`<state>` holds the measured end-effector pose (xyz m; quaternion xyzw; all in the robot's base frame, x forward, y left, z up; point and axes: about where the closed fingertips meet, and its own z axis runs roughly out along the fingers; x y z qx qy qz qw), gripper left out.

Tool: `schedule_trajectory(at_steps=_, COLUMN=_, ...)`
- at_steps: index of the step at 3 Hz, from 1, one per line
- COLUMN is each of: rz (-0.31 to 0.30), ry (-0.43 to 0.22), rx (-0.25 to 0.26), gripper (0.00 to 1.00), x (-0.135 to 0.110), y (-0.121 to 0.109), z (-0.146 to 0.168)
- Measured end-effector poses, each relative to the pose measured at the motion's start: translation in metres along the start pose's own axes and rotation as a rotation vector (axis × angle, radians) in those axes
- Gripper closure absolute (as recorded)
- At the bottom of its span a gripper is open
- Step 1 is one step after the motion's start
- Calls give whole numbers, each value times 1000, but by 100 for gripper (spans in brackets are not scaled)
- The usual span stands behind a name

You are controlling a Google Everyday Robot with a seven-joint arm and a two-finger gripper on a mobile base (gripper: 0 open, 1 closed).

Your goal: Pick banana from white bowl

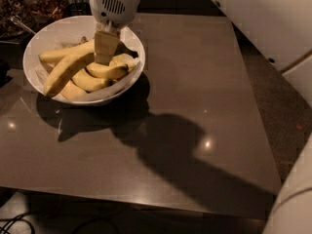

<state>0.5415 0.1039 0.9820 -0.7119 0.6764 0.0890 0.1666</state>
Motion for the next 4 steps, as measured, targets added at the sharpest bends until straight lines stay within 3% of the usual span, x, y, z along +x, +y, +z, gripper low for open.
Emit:
schedule_trajectory(at_steps=2, rz=-86, ry=-55, rx=2, gripper=100, x=15, y=33, z=-19)
schedule_trajectory(at_steps=3, rz=-134, ry=-79, rx=15, gripper=100, x=30, y=61, z=-23)
schedule_trajectory(at_steps=4, rz=-136, ry=-78, rx=16, gripper=100, x=31, y=61, z=-23)
